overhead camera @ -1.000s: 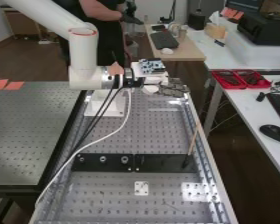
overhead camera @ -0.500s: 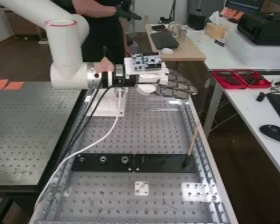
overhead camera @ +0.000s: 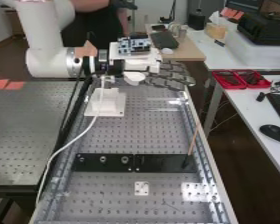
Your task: Grab the drill bit and place it in the clear container
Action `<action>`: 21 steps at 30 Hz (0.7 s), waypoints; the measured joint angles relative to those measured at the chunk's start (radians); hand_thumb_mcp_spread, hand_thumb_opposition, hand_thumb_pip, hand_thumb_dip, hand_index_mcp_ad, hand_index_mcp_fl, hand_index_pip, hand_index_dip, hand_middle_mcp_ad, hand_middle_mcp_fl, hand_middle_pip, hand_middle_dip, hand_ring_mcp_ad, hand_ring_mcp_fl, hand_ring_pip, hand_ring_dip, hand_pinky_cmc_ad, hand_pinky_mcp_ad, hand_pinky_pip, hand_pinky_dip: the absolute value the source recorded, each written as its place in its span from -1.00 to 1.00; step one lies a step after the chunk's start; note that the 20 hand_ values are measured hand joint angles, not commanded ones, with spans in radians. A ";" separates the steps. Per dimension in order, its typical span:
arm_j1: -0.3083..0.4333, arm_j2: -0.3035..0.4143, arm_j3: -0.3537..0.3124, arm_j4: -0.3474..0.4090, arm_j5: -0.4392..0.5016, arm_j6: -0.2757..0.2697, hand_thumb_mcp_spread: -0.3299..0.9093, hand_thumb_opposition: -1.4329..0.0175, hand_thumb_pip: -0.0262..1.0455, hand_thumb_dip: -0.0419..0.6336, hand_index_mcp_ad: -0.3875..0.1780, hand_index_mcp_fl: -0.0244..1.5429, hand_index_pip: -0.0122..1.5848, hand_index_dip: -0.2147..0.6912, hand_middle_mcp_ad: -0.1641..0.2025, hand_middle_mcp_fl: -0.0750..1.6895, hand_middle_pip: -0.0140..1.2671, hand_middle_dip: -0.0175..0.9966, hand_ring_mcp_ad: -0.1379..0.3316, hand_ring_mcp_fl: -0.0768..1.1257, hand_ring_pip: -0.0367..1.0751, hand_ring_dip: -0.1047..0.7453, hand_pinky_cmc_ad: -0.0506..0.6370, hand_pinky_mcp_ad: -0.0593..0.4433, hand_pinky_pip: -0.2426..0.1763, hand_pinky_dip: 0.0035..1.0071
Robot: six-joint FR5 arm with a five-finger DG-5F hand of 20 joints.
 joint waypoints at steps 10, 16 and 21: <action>-0.008 0.077 -0.025 -0.007 0.050 -0.003 0.00 -0.03 -0.24 -0.47 0.23 -0.73 -0.88 -0.09 0.18 -0.79 -0.78 -0.58 0.58 -0.88 -0.76 -0.70 0.16 -0.04 -0.27 -0.37; -0.011 0.115 -0.048 -0.003 0.071 0.002 0.00 -0.03 -0.26 -0.48 0.23 -0.73 -0.87 -0.03 0.20 -0.79 -0.78 -0.58 0.66 -0.88 -0.76 -0.70 0.21 0.03 -0.35 -0.30; -0.016 0.135 -0.056 -0.014 0.071 0.003 0.00 -0.03 -0.30 -0.48 0.23 -0.73 -0.87 -0.01 0.20 -0.79 -0.78 -0.58 0.64 -0.88 -0.77 -0.70 0.21 0.04 -0.35 -0.30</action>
